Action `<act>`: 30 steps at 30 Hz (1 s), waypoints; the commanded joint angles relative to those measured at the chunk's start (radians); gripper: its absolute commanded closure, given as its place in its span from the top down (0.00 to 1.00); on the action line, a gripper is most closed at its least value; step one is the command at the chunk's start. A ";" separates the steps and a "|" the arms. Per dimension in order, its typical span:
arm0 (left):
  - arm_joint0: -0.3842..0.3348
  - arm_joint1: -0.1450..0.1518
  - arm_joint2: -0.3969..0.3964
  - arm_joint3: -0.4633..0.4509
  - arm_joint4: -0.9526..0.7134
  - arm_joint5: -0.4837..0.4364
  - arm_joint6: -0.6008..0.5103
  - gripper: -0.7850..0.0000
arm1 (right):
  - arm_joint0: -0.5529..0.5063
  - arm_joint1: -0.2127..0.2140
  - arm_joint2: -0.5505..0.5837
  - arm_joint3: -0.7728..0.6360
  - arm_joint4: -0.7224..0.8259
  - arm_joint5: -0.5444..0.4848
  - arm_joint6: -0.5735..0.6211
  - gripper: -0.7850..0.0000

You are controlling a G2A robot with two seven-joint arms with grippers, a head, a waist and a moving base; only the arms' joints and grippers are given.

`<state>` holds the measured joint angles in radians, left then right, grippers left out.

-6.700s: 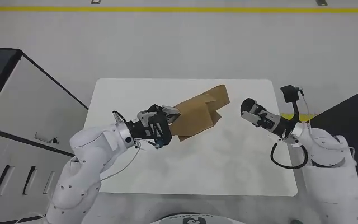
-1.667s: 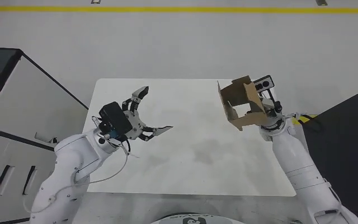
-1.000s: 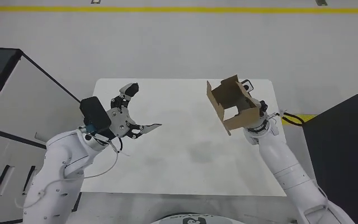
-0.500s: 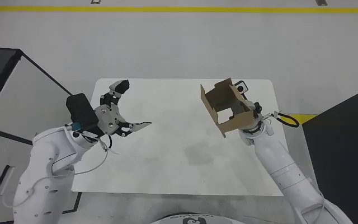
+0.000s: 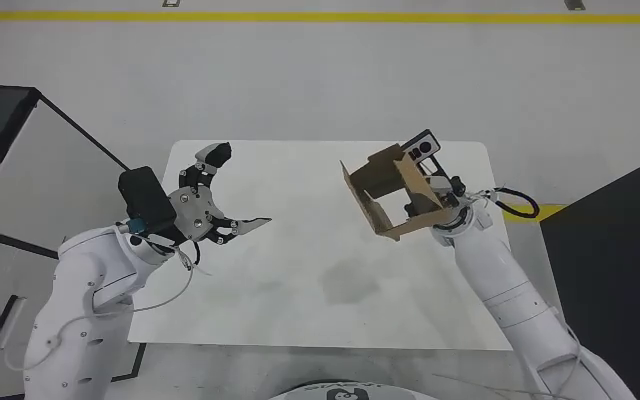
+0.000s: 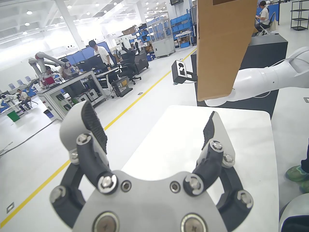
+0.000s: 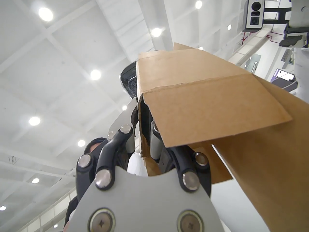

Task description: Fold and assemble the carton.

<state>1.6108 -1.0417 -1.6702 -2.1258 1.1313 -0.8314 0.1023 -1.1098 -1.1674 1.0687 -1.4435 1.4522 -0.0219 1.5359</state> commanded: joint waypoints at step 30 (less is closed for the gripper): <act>0.000 0.000 0.000 0.000 0.000 0.000 0.000 1.00 | -0.012 -0.016 -0.070 0.160 -0.128 -0.154 0.000 0.00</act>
<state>1.6108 -1.0417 -1.6702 -2.1258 1.1313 -0.8314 0.1023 -1.1232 -1.1824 1.0022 -1.2853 1.3194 -0.1728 1.5359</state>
